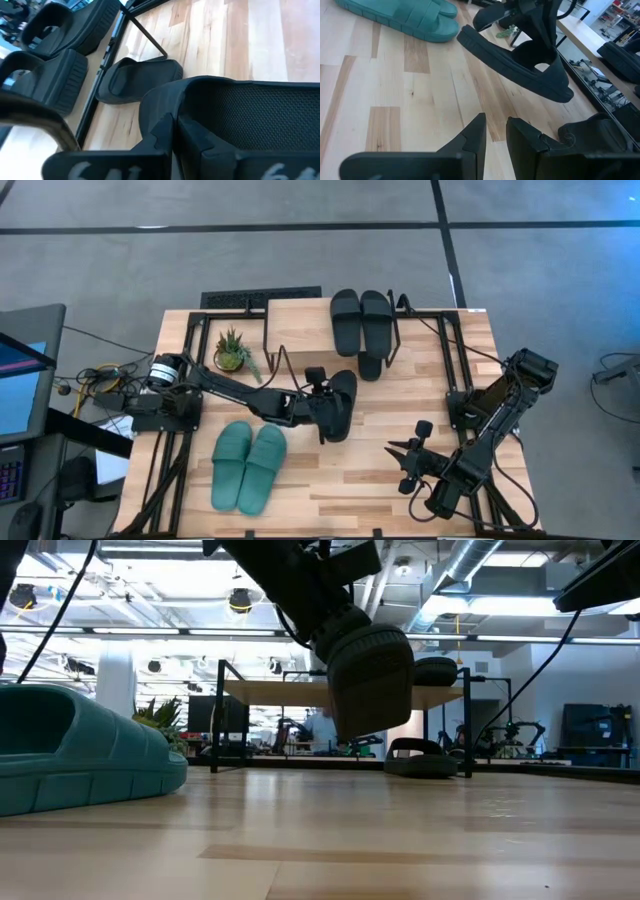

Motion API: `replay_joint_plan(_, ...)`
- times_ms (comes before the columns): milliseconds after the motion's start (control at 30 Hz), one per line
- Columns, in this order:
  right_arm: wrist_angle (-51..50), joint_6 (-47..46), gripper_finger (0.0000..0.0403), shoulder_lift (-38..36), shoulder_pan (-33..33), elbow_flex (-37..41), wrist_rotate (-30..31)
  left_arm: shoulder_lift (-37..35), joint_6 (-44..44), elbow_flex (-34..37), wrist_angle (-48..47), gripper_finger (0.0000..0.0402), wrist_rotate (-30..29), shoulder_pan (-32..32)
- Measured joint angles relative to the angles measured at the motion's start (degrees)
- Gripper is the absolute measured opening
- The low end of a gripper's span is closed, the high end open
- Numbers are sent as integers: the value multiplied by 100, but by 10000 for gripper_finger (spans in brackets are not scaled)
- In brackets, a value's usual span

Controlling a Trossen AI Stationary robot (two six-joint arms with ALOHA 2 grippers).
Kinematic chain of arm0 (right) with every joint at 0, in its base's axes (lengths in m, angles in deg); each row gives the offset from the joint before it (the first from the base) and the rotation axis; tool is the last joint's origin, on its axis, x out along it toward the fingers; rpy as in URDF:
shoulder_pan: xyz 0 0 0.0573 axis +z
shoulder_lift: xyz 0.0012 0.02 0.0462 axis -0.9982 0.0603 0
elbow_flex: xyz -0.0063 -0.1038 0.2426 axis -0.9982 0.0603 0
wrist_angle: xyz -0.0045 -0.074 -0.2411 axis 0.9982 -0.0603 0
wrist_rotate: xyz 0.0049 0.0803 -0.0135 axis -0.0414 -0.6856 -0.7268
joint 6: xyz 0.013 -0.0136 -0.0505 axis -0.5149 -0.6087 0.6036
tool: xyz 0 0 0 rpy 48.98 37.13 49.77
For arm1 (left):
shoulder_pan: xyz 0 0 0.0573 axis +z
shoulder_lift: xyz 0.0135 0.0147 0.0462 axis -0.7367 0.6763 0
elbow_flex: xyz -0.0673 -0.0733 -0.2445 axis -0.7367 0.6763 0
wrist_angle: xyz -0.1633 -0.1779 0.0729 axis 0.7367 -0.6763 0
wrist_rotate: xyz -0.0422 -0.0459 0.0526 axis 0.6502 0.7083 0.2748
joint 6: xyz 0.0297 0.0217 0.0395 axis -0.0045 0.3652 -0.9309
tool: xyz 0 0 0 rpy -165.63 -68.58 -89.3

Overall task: Pick and place slides into the shelf
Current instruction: Put the black slipper under the shelf

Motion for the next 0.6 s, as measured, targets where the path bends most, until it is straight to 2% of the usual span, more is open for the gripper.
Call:
replay_joint_plan(200,-35,-2,66,2,0,0,1,301,68,-5,164,0,241,119)
replay_joint_plan(367,-80,-39,66,2,16,-2,-6,642,37,-219,54,0,-186,103)
replay_joint_plan(600,-133,-56,66,2,48,-2,-6,662,85,-324,-26,0,-86,257)
